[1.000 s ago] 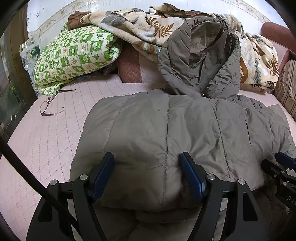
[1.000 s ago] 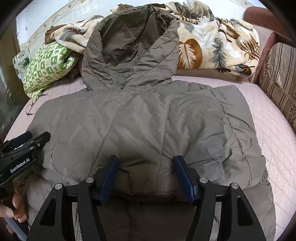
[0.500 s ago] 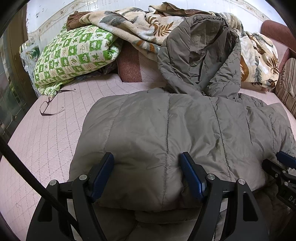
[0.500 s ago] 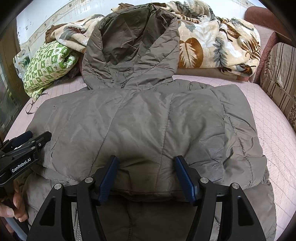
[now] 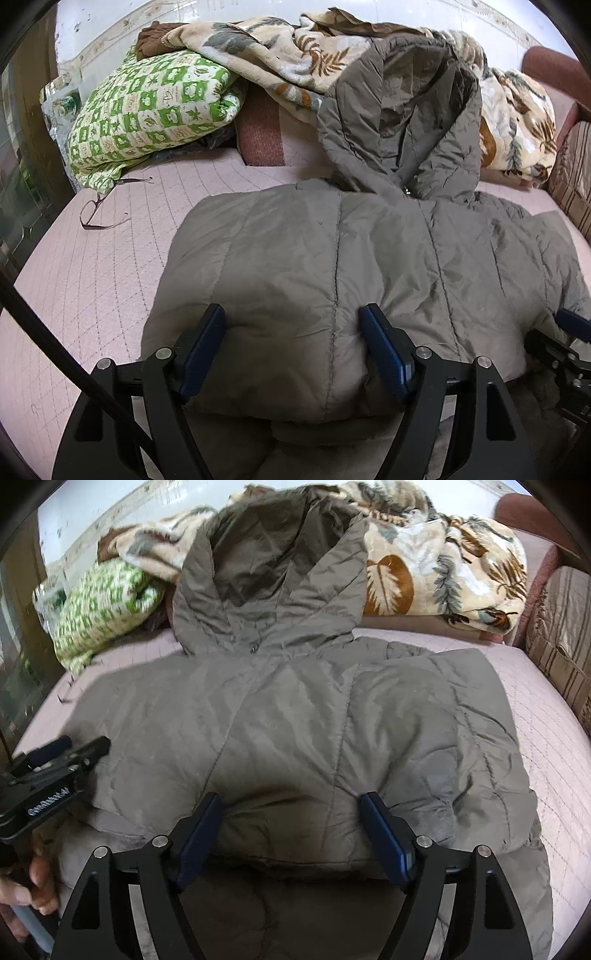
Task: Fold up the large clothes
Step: 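Open both grippers and lift them off the folded jacket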
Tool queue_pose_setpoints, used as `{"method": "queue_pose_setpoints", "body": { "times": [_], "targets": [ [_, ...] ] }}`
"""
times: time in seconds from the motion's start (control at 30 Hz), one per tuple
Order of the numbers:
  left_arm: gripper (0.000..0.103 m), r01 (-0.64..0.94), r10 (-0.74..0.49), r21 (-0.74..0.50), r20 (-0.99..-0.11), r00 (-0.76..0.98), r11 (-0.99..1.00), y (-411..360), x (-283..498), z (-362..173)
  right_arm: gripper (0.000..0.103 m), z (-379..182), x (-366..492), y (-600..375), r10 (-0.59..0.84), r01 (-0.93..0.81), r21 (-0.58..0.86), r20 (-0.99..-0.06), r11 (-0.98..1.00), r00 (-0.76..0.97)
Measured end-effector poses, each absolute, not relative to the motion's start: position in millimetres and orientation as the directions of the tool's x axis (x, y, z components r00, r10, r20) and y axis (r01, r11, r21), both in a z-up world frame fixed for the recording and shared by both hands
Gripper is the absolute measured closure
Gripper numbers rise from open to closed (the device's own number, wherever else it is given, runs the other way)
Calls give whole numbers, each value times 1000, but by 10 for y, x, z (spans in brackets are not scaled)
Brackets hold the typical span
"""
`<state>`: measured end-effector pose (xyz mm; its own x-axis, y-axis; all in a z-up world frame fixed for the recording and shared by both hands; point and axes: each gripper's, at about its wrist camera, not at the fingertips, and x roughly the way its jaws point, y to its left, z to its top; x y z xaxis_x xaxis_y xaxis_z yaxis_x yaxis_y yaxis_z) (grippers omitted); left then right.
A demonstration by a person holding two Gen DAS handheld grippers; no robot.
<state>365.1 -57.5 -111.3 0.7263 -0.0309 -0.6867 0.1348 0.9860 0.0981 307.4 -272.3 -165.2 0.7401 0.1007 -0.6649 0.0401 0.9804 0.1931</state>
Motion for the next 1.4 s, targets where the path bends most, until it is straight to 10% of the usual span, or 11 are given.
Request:
{"method": "queue_pose_setpoints", "body": {
  "times": [0.47,1.4],
  "targets": [
    [28,124,-60,54,-650,757,991,-466,3434,-880,21,-1242,1683,-2931,192,136,482,-570,865,799],
    [28,127,-142,-70,-628,765,989,-217,3295,-616,22,91,1031,-2159,257,8,517,-438,856,861]
  ]
}}
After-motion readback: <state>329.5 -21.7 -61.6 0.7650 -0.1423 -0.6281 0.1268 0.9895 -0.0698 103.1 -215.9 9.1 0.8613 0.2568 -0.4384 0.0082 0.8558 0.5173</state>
